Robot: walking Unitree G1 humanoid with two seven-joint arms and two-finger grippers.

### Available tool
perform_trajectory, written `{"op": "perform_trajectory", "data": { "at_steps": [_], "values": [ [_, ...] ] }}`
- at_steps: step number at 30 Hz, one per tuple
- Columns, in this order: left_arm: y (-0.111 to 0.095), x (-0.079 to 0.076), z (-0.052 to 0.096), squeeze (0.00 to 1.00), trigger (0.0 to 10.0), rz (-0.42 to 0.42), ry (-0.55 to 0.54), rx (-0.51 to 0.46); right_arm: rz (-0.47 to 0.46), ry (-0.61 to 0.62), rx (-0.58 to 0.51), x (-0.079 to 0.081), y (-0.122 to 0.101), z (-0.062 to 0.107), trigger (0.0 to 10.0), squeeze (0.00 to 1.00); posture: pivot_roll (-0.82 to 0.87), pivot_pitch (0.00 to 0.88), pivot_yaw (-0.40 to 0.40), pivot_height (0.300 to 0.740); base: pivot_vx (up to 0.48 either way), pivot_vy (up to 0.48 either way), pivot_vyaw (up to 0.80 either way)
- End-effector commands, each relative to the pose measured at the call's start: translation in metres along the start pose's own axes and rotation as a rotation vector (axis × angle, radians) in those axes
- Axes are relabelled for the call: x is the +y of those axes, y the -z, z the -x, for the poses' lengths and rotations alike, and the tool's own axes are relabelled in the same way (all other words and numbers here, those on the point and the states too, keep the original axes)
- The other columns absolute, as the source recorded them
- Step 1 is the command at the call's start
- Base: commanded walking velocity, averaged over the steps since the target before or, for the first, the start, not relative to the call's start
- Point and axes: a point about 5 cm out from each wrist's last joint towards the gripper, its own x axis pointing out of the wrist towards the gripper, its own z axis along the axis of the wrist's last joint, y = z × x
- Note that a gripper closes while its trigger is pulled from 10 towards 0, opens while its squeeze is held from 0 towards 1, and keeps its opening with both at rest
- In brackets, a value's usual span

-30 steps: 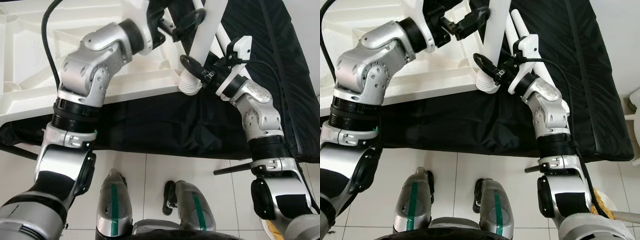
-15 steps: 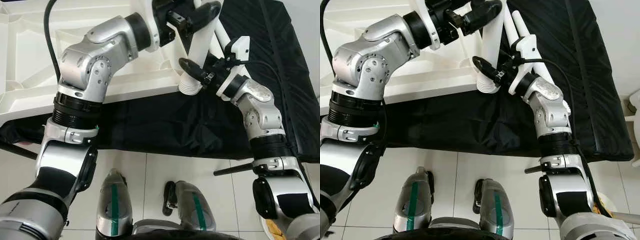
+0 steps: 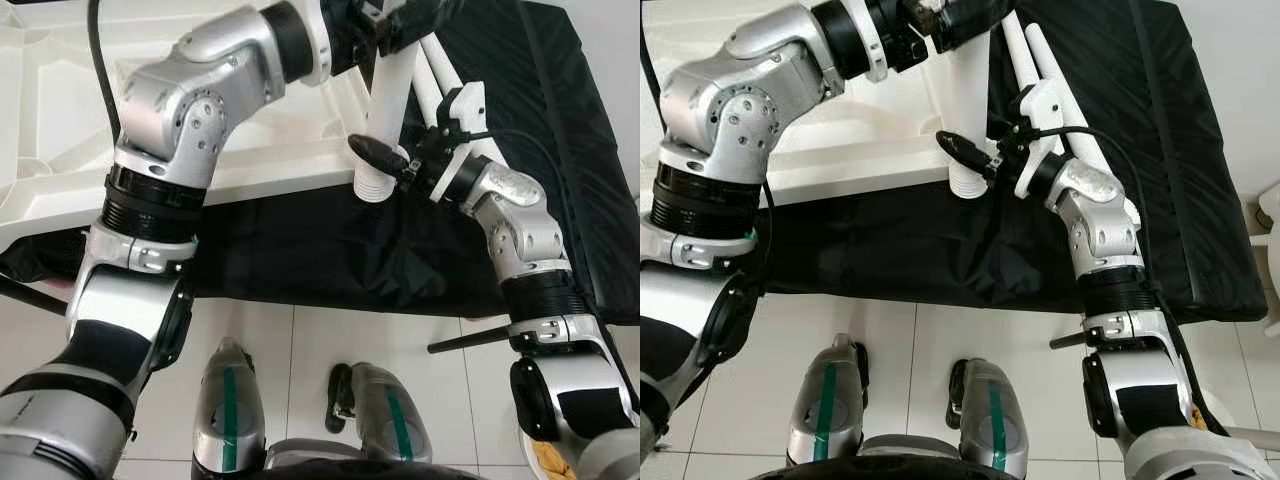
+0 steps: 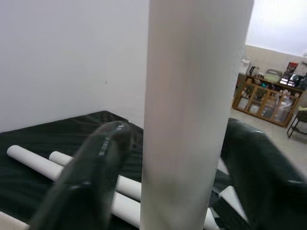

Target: Building children table

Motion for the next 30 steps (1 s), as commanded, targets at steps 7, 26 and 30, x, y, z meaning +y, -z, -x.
{"op": "perform_trajectory", "data": {
  "at_steps": [7, 26, 30],
  "values": [
    [-0.004, -0.011, -0.003, 0.0, 0.0, -0.018, 0.19, 0.005, 0.018, 0.004, 0.006, 0.0, 0.0, 0.004, 10.0, 0.0, 0.05, 0.0, -0.046, 0.74, 0.0, 0.0, 0.0],
    [-0.009, 0.004, -0.008, 0.0, 10.0, -0.097, 0.037, 0.03, -0.057, 0.208, -0.004, -0.012, 0.001, -0.003, 10.0, 1.0, 0.07, 0.02, -0.063, 0.74, 0.0, 0.0, 0.0],
    [-0.014, 0.005, -0.008, 0.0, 10.0, -0.103, 0.018, 0.016, -0.057, 0.248, -0.022, -0.01, -0.002, -0.009, 10.0, 1.0, 0.08, 0.024, -0.069, 0.74, 0.0, 0.0, 0.0]
  ]
}}
